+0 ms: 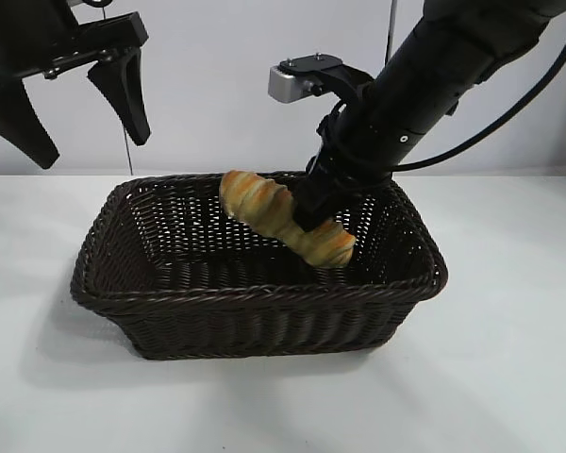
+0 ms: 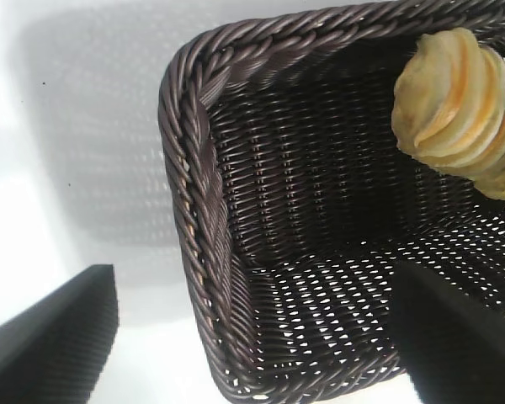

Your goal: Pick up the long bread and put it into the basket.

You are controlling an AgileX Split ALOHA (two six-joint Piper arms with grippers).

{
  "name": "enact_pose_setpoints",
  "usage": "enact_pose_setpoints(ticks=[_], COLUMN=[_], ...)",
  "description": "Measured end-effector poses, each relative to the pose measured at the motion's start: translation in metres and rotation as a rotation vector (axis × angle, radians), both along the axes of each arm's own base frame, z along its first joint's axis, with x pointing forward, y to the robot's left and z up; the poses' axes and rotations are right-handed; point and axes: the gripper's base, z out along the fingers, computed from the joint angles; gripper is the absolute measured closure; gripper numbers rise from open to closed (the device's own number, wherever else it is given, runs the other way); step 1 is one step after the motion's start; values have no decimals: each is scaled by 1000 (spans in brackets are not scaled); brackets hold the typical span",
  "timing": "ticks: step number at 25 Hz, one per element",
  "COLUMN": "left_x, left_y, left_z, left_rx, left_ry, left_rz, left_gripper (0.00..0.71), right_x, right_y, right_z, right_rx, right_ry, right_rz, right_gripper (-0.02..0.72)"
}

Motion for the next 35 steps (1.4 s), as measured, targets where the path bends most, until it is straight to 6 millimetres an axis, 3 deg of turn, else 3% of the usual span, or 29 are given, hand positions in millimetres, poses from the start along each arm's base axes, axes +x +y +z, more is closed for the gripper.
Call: enact_pose_setpoints(ticks=[5,11,15,24,30,35], left_x=[0,0,0,0,0,1], left_y=[0,0,0,0,0,0], left_z=[0,0,0,0,0,0], left_rx=[0,0,0,0,0,-2], left_ry=[0,0,0,0,-2,-10], left_rz=[0,0,0,0,1,3], left_gripper=[79,79,79,79,79,79], right_x=[0,-5,-12,-28,-25,-22], right_y=[0,-3,-11,-34,-54,-74], right_z=[0,24,40,65,96,99], right_rx=[0,43,42,-39,-82,-96], right_ry=[1,-3,39,171,182,218], right_rz=[1,-89,-211,-551,-728,-812], right_gripper=[257,170,45,10,10,9])
